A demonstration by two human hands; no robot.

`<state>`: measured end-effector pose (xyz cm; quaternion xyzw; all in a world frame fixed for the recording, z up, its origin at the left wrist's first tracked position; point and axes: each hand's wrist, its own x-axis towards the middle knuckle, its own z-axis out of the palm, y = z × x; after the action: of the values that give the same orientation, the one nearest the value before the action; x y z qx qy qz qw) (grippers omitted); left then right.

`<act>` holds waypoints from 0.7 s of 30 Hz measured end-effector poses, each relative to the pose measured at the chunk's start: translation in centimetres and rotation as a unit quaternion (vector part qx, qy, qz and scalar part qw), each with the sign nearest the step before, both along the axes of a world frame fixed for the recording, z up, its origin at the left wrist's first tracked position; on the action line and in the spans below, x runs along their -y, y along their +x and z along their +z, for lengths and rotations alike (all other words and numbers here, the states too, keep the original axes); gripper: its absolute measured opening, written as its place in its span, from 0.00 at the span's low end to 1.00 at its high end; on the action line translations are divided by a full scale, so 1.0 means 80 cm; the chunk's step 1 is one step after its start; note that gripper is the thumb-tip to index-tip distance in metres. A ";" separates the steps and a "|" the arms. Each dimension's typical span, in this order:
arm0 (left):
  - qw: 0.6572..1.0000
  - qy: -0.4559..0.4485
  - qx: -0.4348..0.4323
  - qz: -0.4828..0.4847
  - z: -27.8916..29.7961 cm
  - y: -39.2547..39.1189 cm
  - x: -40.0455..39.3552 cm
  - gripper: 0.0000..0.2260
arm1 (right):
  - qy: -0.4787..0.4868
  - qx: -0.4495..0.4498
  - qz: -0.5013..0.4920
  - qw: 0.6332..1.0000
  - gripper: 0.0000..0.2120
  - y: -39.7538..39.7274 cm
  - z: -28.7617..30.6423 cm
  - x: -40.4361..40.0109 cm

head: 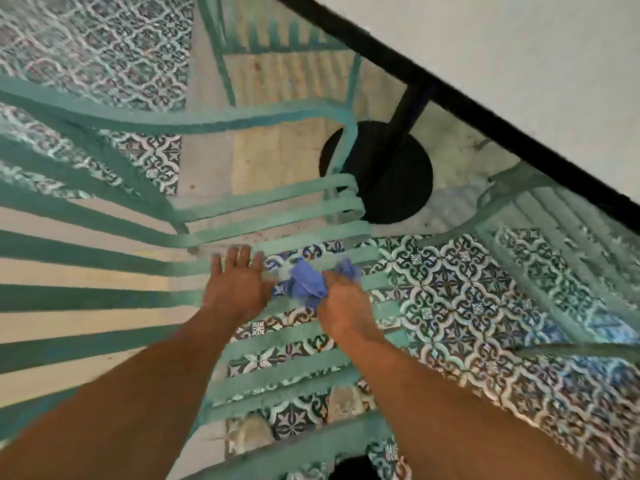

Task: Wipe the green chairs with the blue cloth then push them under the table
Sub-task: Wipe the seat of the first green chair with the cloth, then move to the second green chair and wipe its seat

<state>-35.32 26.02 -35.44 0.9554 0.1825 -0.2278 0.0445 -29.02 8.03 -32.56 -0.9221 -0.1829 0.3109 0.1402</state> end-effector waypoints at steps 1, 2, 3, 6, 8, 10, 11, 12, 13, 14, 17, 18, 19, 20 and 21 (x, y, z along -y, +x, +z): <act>1.000 -0.004 -0.004 -0.023 0.023 0.007 0.023 0.29 | -0.007 0.010 0.008 1.000 0.24 -0.001 0.024 0.020; 0.999 -0.008 -0.001 -0.047 0.046 0.012 0.045 0.28 | -0.020 0.022 0.015 0.999 0.25 -0.003 0.047 0.039; 0.997 -0.010 0.012 -0.071 0.069 0.016 0.065 0.27 | -0.038 0.035 0.020 0.998 0.26 -0.005 0.072 0.057; 0.983 -0.012 0.074 -0.166 0.138 0.020 0.115 0.25 | -0.102 0.058 -0.001 0.993 0.29 -0.022 0.151 0.113; 0.972 -0.024 0.102 -0.211 0.187 0.021 0.143 0.23 | -0.120 0.060 -0.040 0.990 0.30 -0.039 0.205 0.155; 0.962 -0.046 0.105 -0.249 0.240 0.024 0.179 0.23 | -0.123 0.068 -0.097 0.985 0.31 -0.063 0.257 0.201; 0.955 -0.049 0.105 -0.273 0.268 0.023 0.201 0.25 | -0.122 0.078 -0.129 0.981 0.31 -0.077 0.280 0.225; 0.950 -0.052 0.103 -0.290 0.295 0.024 0.224 0.27 | -0.121 0.091 -0.158 0.976 0.30 -0.089 0.299 0.248; 0.945 -0.061 0.114 -0.300 0.320 0.024 0.251 0.28 | -0.123 0.101 -0.186 0.969 0.30 -0.100 0.314 0.271; 0.942 -0.069 0.098 -0.312 0.339 0.025 0.279 0.28 | -0.128 0.107 -0.212 0.963 0.30 -0.111 0.329 0.293; 0.921 -0.090 0.051 -0.377 0.392 0.021 0.371 0.29 | -0.147 0.104 -0.293 0.939 0.31 -0.143 0.368 0.366; 0.912 -0.090 0.045 -0.399 0.406 0.018 0.403 0.29 | -0.157 0.108 -0.318 0.929 0.31 -0.151 0.378 0.391; 0.902 -0.088 0.034 -0.421 0.417 0.013 0.434 0.30 | -0.163 0.107 -0.340 0.920 0.31 -0.160 0.390 0.416; 0.893 -0.079 0.026 -0.443 0.428 0.008 0.466 0.30 | -0.167 0.100 -0.358 0.913 0.32 -0.170 0.401 0.440; 0.883 -0.068 0.023 -0.464 0.437 0.001 0.496 0.30 | -0.169 0.093 -0.373 0.908 0.33 -0.180 0.411 0.464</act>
<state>-35.26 -13.63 -0.49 0.9306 -0.2985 -0.2118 0.0026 -43.45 -29.07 0.33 -0.9577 0.2172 0.1753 0.0706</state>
